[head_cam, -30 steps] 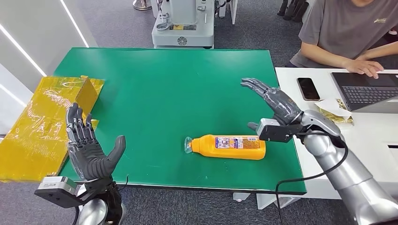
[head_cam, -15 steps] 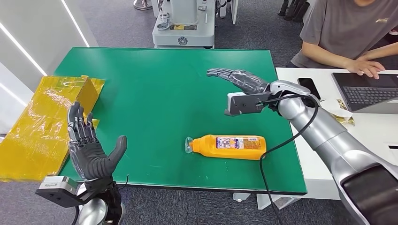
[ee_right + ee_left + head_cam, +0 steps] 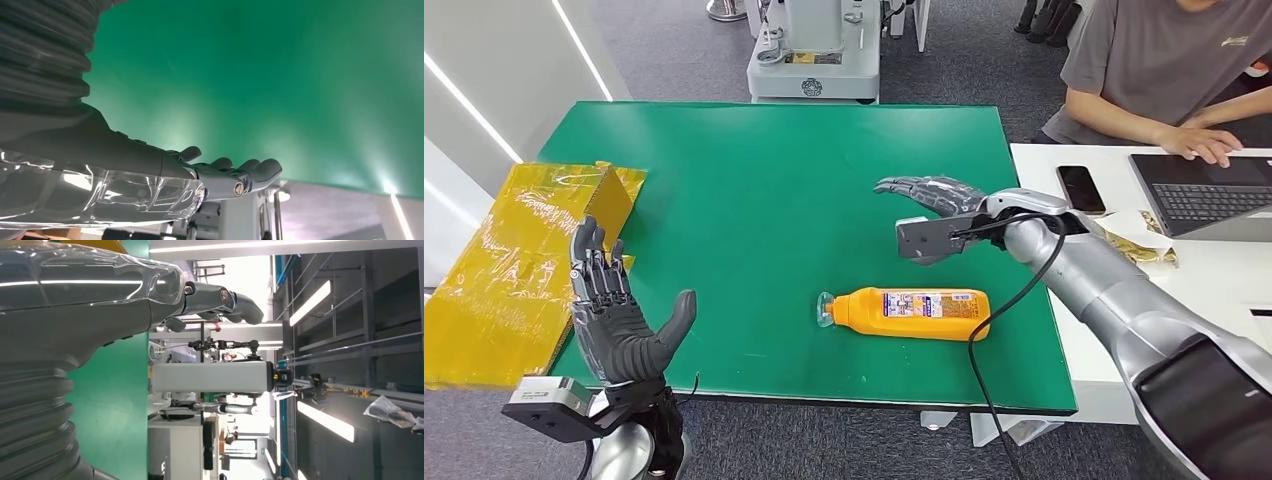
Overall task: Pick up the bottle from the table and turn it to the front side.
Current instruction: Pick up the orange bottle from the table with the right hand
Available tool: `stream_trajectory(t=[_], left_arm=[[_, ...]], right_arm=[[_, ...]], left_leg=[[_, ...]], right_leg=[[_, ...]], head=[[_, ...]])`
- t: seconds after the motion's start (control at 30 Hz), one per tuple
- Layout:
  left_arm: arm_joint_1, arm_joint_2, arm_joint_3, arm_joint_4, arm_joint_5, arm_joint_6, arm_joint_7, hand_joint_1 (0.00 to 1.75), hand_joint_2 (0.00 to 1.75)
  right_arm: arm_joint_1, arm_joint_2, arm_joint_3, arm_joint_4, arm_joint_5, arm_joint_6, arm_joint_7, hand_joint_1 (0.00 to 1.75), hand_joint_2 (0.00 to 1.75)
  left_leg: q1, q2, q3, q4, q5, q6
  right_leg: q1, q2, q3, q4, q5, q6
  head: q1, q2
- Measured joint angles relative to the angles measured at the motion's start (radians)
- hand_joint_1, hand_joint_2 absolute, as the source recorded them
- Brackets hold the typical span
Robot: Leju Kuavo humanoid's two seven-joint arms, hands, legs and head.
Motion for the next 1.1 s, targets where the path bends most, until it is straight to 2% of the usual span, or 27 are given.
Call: stream_trajectory(t=[0.27, 0.6, 0.8, 1.1], left_arm=[[-0.016, -0.002, 0.000, 0.002, -0.004, -0.019, 0.000, 0.00, 1.75], [-0.034, -0.004, 0.000, 0.017, -0.008, -0.022, 0.000, 0.00, 1.75], [-0.038, -0.006, 0.000, 0.027, -0.006, -0.031, 0.000, 0.00, 1.75], [-0.040, -0.010, 0.000, 0.040, -0.014, -0.039, 0.000, 0.00, 1.75]], right_arm=[[0.009, 0.037, 0.075, 0.067, 0.011, 0.001, 0.005, 0.00, 1.75], [0.036, 0.056, 0.112, 0.115, -0.004, -0.028, 0.006, 0.00, 1.75], [0.075, 0.050, 0.127, 0.124, 0.000, -0.052, 0.020, 0.00, 1.75], [0.158, 0.008, 0.147, 0.109, 0.022, -0.094, 0.049, 0.00, 1.75]], left_leg=[[0.000, 0.000, 0.000, 0.000, 0.000, 0.000], [0.000, 0.000, 0.000, 0.000, 0.000, 0.000], [0.000, 0.000, 0.000, 0.000, 0.000, 0.000], [0.000, 0.000, 0.000, 0.000, 0.000, 0.000]], right_leg=[[0.000, 0.000, 0.000, 0.000, 0.000, 0.000], [0.000, 0.000, 0.000, 0.000, 0.000, 0.000], [0.000, 0.000, 0.000, 0.000, 0.000, 0.000], [0.000, 0.000, 0.000, -0.001, 0.000, 0.000]], head=[[0.000, 0.000], [0.000, 0.000], [0.000, 0.000], [0.000, 0.000]])
